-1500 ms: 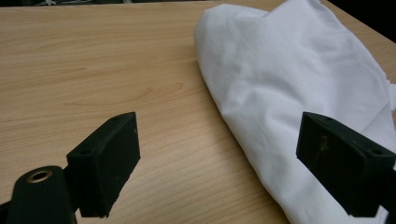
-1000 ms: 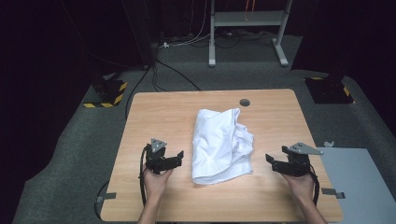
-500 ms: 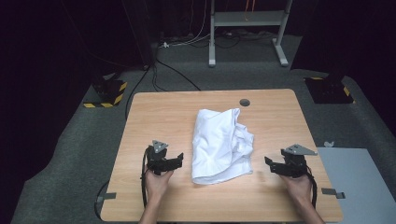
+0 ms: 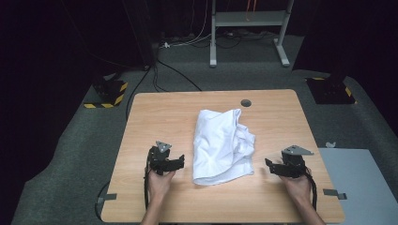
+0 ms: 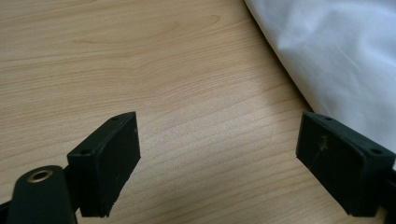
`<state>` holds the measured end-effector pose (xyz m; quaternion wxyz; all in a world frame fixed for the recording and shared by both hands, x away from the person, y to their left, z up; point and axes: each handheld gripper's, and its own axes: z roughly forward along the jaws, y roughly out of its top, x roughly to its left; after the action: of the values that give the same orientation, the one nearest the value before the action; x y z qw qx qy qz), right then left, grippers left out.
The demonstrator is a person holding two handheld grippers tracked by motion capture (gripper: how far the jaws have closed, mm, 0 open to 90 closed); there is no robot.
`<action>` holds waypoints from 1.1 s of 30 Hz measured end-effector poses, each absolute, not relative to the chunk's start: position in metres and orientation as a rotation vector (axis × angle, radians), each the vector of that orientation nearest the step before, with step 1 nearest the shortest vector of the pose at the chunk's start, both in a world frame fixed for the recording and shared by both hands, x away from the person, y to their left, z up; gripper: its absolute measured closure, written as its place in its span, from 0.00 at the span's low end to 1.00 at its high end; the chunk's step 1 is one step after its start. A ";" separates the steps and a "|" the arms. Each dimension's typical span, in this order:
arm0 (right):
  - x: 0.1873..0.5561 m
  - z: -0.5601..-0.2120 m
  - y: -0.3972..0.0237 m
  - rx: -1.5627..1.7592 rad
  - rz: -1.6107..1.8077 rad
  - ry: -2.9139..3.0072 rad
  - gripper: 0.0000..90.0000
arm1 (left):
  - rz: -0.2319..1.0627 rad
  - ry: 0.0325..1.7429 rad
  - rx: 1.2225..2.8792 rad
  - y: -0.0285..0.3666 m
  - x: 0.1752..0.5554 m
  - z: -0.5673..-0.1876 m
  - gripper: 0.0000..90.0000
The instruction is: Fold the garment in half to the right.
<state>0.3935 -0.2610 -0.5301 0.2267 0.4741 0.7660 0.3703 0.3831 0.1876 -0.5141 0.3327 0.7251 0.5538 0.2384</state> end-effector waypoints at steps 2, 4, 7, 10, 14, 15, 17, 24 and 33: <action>0.395 -0.532 -0.260 1.317 1.012 2.114 0.23 | 0.623 1.453 1.899 0.187 0.385 -0.516 0.15; 0.397 -0.534 -0.260 1.317 1.003 2.116 0.23 | 0.624 1.461 1.902 0.186 0.387 -0.518 0.15; 0.400 -0.537 -0.259 1.333 0.996 2.118 0.23 | 0.624 1.468 1.902 0.185 0.389 -0.520 0.15; 0.402 -0.540 -0.258 1.341 0.987 2.120 0.23 | 0.648 1.465 1.916 0.184 0.391 -0.522 0.15; 0.405 -0.543 -0.258 1.343 0.971 2.129 0.23 | 0.680 1.470 1.925 0.183 0.392 -0.525 0.16; 0.405 -0.544 -0.257 1.345 0.964 2.130 0.23 | 0.684 1.473 1.924 0.183 0.392 -0.525 0.16; 0.405 -0.545 -0.257 1.339 0.955 2.134 0.23 | 0.680 1.478 1.923 0.183 0.393 -0.526 0.16; 0.407 -0.546 -0.257 1.343 0.948 2.127 0.23 | 0.679 1.488 1.917 0.183 0.397 -0.530 0.16; 0.410 -0.547 -0.258 1.347 0.951 2.112 0.22 | 0.674 1.511 1.916 0.183 0.401 -0.535 0.16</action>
<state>0.4096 -0.2579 -0.5467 0.2292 0.4893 0.7673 0.3453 0.4011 0.1832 -0.5351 0.3001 0.7220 0.5693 0.2541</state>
